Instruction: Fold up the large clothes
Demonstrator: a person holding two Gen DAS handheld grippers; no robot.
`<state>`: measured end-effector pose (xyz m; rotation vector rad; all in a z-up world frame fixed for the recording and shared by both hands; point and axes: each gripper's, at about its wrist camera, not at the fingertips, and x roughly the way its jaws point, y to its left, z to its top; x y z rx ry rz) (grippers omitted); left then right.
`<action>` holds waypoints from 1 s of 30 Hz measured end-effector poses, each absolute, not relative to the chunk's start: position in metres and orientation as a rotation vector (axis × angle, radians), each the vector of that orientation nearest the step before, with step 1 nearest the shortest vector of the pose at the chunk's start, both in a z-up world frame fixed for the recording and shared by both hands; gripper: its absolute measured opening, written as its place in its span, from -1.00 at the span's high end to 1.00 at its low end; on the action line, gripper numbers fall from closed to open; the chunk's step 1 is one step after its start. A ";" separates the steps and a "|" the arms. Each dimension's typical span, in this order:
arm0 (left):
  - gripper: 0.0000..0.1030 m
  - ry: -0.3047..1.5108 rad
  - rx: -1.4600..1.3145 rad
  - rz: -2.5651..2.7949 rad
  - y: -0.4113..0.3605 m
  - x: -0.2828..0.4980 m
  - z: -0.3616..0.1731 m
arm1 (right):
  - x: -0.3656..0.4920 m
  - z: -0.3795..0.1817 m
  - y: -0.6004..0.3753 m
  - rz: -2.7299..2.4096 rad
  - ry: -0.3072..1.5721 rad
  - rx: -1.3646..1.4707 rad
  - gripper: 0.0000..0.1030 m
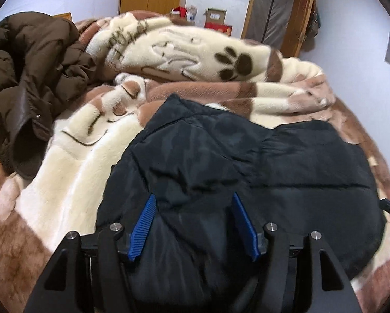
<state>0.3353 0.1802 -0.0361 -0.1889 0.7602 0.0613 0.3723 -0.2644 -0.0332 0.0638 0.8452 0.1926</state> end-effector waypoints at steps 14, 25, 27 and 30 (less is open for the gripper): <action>-0.22 0.784 -0.176 0.012 0.107 0.176 -0.018 | 0.218 -0.012 -0.269 0.237 0.836 0.088 -0.09; -0.43 0.782 -0.155 0.038 0.062 0.075 0.008 | 0.110 0.011 -0.253 0.282 0.793 0.031 -0.09; -0.47 0.773 -0.167 0.039 0.058 0.061 0.012 | 0.095 0.013 -0.249 0.289 0.786 0.009 -0.09; -0.54 0.769 -0.161 0.043 0.051 0.042 0.017 | 0.077 0.015 -0.244 0.297 0.776 -0.018 -0.09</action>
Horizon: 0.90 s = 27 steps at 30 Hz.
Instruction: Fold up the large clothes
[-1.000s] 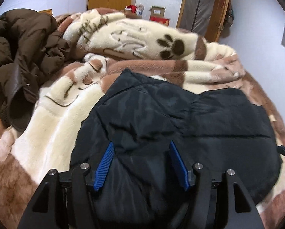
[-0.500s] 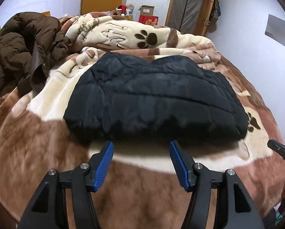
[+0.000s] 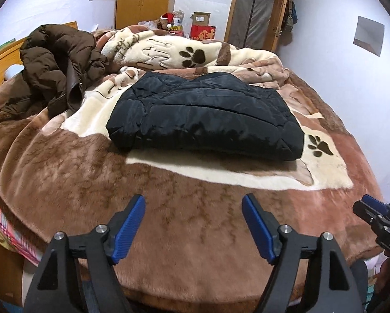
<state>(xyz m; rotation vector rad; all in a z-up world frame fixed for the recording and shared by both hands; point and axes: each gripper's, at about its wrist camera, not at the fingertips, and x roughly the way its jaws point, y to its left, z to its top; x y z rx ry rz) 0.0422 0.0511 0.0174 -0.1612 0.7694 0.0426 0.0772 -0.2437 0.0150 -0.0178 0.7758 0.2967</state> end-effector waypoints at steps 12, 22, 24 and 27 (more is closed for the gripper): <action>-0.65 0.772 -0.134 0.029 0.035 0.017 0.022 | 0.048 0.019 -0.234 0.308 0.763 -0.045 -0.09; -0.65 0.782 -0.130 0.026 0.033 0.016 0.020 | 0.049 0.015 -0.227 0.322 0.779 -0.066 -0.09; -0.65 0.783 -0.123 0.026 0.033 0.016 0.019 | 0.050 0.015 -0.227 0.322 0.781 -0.065 -0.09; -0.65 0.782 -0.121 0.029 0.032 0.016 0.019 | 0.050 0.015 -0.226 0.320 0.783 -0.065 -0.09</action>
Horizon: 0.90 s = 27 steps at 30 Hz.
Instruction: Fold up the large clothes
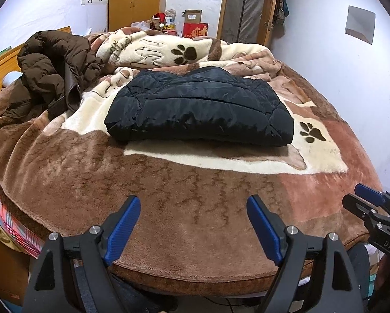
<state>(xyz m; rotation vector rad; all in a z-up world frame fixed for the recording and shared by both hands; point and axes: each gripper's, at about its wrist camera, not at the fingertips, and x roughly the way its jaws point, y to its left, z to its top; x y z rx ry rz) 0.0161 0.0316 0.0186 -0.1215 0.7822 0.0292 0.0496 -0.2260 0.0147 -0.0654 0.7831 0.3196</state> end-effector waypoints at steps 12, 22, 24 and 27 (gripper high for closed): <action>-0.65 0.783 -0.118 0.024 0.034 0.017 0.020 | 0.051 0.013 -0.225 0.319 0.790 -0.066 -0.09; -0.65 0.780 -0.130 -0.001 0.033 0.012 0.020 | 0.048 0.014 -0.223 0.322 0.786 -0.072 -0.09; -0.65 0.779 -0.131 -0.002 0.032 0.012 0.020 | 0.047 0.014 -0.223 0.321 0.786 -0.072 -0.09; -0.65 0.775 -0.125 0.000 0.032 0.010 0.021 | 0.048 0.014 -0.223 0.322 0.785 -0.072 -0.09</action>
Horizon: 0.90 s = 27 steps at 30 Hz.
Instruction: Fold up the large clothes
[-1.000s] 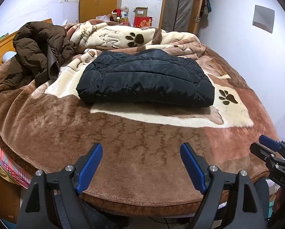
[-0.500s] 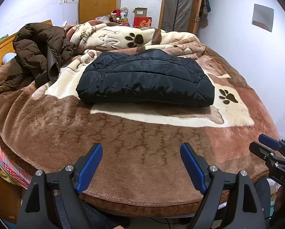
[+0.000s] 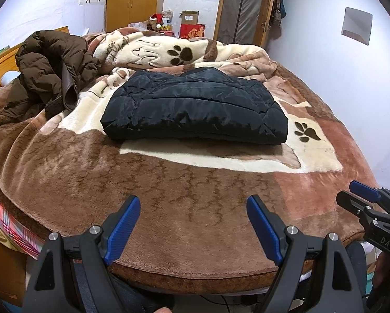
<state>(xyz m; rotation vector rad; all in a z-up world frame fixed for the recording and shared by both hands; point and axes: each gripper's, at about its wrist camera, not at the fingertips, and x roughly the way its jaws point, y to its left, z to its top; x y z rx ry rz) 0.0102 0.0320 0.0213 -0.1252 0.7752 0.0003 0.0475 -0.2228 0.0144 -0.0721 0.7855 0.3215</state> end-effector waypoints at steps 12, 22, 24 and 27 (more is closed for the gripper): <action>-0.65 0.774 -0.141 0.003 0.033 0.007 0.023 | 0.046 0.016 -0.222 0.323 0.786 -0.071 -0.09; -0.65 0.780 -0.141 0.007 0.034 0.007 0.022 | 0.045 0.015 -0.221 0.323 0.786 -0.072 -0.09; -0.65 0.779 -0.140 0.009 0.034 0.006 0.022 | 0.044 0.016 -0.222 0.326 0.789 -0.072 -0.09; -0.65 0.784 -0.138 0.018 0.035 0.007 0.020 | 0.044 0.016 -0.222 0.327 0.790 -0.073 -0.09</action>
